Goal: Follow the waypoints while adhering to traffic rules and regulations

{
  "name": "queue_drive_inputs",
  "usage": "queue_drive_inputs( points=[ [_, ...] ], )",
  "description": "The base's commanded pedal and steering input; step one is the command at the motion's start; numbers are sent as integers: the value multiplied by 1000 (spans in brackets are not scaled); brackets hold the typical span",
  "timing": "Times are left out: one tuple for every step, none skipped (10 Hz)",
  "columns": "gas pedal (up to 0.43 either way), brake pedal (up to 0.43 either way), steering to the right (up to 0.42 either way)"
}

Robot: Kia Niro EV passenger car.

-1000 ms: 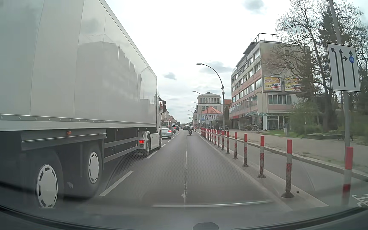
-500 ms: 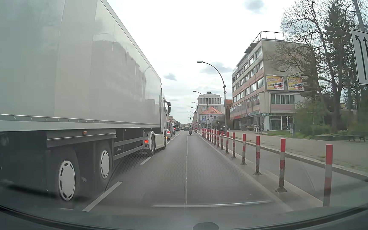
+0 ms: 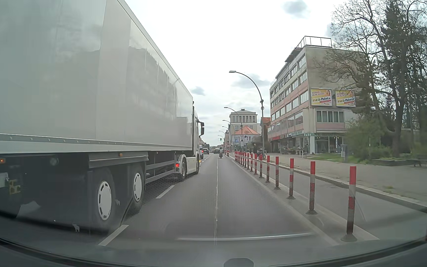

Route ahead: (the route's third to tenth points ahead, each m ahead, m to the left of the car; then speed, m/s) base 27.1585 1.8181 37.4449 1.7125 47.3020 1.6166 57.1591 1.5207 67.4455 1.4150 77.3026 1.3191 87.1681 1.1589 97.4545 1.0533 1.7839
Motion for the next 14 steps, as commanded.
queue_drive_inputs(
  points=[
    [0, 0, -6],
    [0, 0, -6],
    [79, 0, -6],
    [98, 0, -6],
    [130, 0, -6],
    [130, 0, -6],
    [150, 0, -6],
    [157, 0, -6],
    [157, 0, -6],
    [157, 0, -6],
    [157, 0, -6],
    [157, 0, -6],
    [157, 0, -5],
    [150, 0, -5]
  ],
)
